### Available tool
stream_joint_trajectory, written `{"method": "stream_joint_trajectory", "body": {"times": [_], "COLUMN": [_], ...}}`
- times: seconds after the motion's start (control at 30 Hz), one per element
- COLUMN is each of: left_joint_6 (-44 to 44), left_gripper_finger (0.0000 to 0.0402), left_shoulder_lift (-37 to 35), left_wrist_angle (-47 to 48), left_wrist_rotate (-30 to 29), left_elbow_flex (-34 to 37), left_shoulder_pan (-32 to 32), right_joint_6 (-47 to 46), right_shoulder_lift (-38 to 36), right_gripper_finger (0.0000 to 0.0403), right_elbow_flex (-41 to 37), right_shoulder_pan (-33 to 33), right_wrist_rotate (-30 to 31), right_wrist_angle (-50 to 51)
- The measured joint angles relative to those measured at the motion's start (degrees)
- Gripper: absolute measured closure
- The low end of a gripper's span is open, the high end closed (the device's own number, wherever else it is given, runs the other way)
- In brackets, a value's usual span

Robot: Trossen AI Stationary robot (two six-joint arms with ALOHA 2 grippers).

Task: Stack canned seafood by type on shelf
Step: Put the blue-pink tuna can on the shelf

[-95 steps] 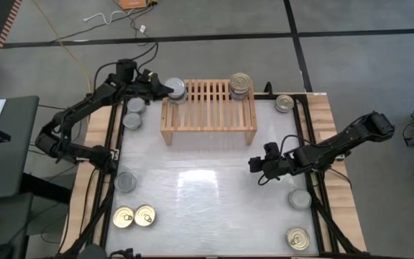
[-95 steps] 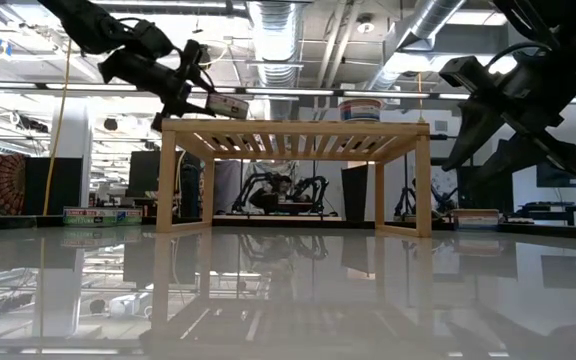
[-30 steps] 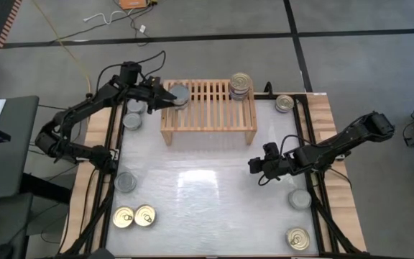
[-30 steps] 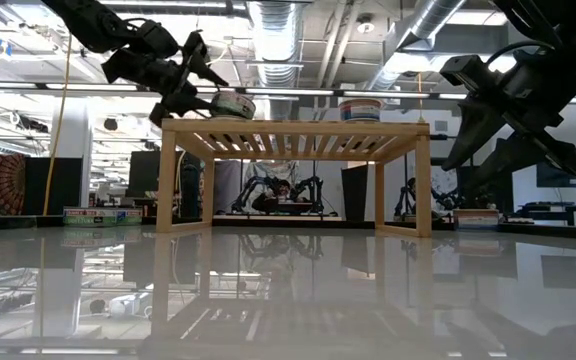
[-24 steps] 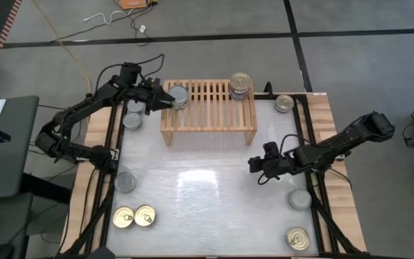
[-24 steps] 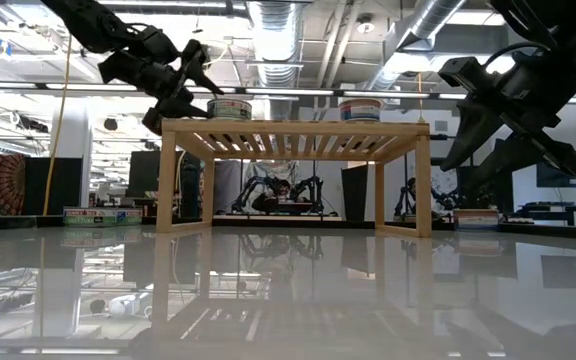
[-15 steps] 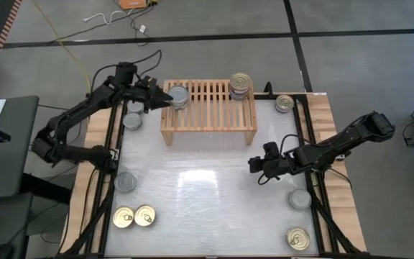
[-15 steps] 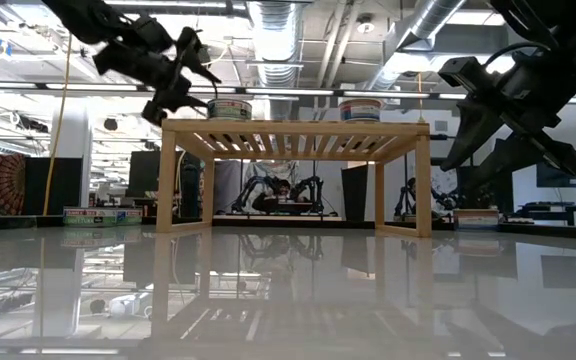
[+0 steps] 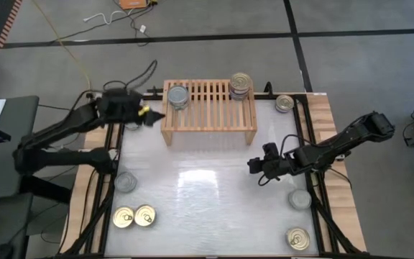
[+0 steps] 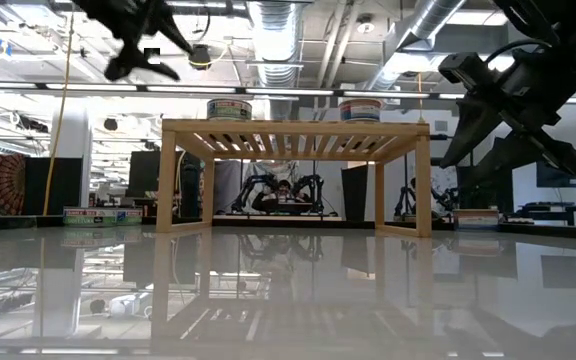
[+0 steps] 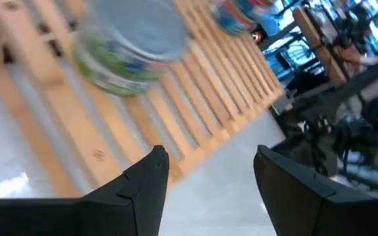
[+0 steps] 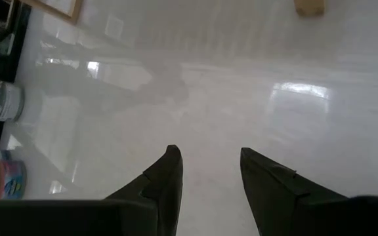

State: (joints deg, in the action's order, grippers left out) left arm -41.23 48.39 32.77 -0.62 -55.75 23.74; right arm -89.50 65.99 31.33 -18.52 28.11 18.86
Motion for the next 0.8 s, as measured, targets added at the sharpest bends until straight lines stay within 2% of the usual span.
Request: {"method": "stream_joint_trajectory", "body": {"times": [0.13,0.27,0.33,0.4,0.5,0.63,0.73,0.8], "left_joint_6": [-3.6,-9.7,-14.0,-18.6,-27.3,-39.8,-46.5,-48.7], "left_gripper_finger": [0.0188,0.0189,0.0189,0.0189,0.0190,0.0197,0.0208,0.0214], "left_shoulder_lift": [0.1,5.0,8.6,12.2,17.1,23.9,29.3,32.7], "left_wrist_angle": [-0.1,-0.2,0.0,0.0,0.3,6.8,13.8,17.5], "left_wrist_rotate": [-15.4,-31.3,-36.9,-40.0,-40.0,-35.8,-30.3,-24.1], "left_elbow_flex": [0.0,0.0,0.0,0.0,0.0,-2.3,-5.8,-8.3], "left_shoulder_pan": [-17.0,-33.6,-39.8,-44.6,-49.4,-55.0,-59.1,-61.5], "right_joint_6": [0.1,1.3,1.3,1.0,1.1,1.1,1.3,1.3], "right_shoulder_lift": [0.0,0.0,0.0,0.0,0.0,0.0,0.0,0.0], "right_gripper_finger": [0.0226,0.0229,0.0232,0.0237,0.0246,0.0256,0.0262,0.0264], "right_elbow_flex": [0.0,0.0,0.0,0.0,0.0,0.0,0.0,0.0], "right_shoulder_pan": [-2.2,-5.7,-7.4,-9.2,-11.2,-13.1,-13.7,-13.8], "right_wrist_rotate": [-0.2,-0.2,-0.2,-0.2,-0.2,-0.2,0.0,0.1], "right_wrist_angle": [-1.3,-2.7,-2.8,-2.8,-2.8,-2.7,-2.7,-2.7]}}
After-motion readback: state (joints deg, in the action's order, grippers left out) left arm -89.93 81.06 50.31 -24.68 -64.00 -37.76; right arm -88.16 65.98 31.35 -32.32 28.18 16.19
